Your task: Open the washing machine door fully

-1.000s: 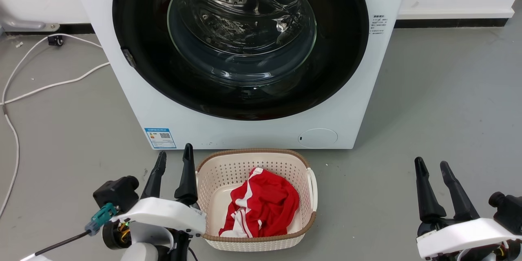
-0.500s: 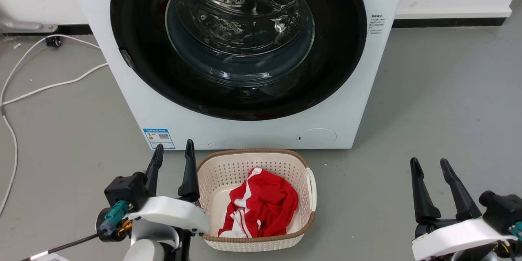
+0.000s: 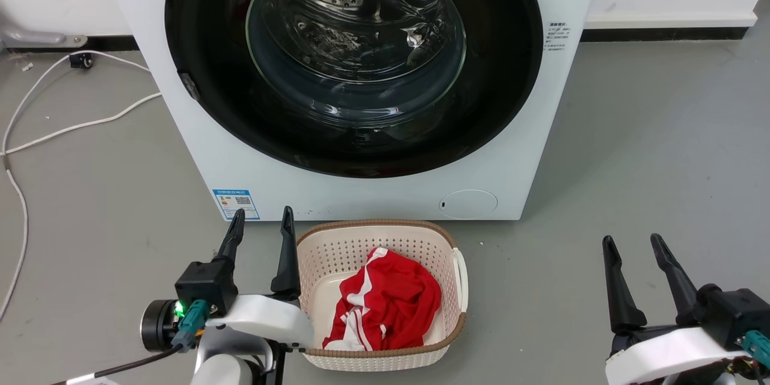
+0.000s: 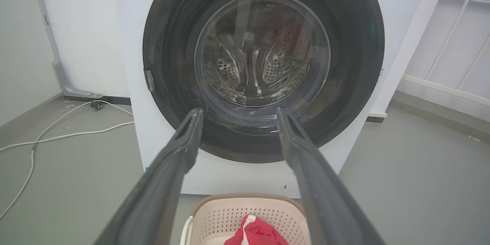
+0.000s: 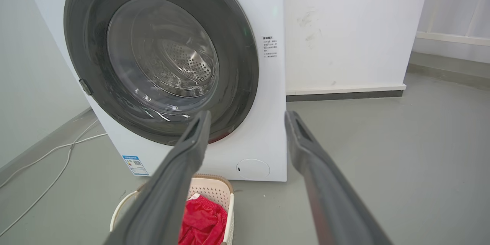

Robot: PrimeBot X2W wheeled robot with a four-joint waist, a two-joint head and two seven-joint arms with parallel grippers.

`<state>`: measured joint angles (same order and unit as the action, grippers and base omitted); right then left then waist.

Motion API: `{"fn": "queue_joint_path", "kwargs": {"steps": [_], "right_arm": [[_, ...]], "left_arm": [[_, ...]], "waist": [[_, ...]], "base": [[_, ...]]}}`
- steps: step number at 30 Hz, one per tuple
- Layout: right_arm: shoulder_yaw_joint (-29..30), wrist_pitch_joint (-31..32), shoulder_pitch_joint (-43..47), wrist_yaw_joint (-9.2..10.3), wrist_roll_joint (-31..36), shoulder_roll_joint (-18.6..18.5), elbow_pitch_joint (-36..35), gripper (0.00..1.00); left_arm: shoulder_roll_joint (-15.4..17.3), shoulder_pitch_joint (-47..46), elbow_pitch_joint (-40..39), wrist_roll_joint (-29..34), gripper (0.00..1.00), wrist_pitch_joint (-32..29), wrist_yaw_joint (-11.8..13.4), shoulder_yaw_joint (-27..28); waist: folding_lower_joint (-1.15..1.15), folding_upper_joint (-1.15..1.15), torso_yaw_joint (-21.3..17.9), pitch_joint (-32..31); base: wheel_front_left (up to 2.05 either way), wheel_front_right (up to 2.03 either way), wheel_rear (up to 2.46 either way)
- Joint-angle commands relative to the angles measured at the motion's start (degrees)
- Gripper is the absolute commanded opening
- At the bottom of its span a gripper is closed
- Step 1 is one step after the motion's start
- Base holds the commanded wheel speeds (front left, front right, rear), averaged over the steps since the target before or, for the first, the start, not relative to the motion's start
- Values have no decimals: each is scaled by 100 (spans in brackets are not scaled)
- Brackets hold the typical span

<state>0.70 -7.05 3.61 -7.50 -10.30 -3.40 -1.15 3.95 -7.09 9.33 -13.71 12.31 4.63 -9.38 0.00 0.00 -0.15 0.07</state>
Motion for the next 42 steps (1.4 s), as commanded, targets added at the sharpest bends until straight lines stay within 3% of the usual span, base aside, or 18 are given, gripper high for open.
{"fn": "queue_joint_path", "kwargs": {"steps": [1, 26, 42], "right_arm": [[15, -37, 41, 2, 142, 16, -64, 100], [93, -155, 133, 2, 767, 61, -80, 100], [94, -158, 91, 2, 538, 61, 12, 100]], "left_arm": [[31, -69, -14, 134, 100, 37, 48, -30], [-22, -99, 112, 936, 100, 295, -24, -81], [-66, -70, 177, 867, 100, 291, -42, 9]], "waist": [[0, 0, 3, -3], [0, 0, 7, -14], [0, 0, -10, -12]], "base": [[0, 0, 0], [0, 0, 0], [0, 0, 0]]}}
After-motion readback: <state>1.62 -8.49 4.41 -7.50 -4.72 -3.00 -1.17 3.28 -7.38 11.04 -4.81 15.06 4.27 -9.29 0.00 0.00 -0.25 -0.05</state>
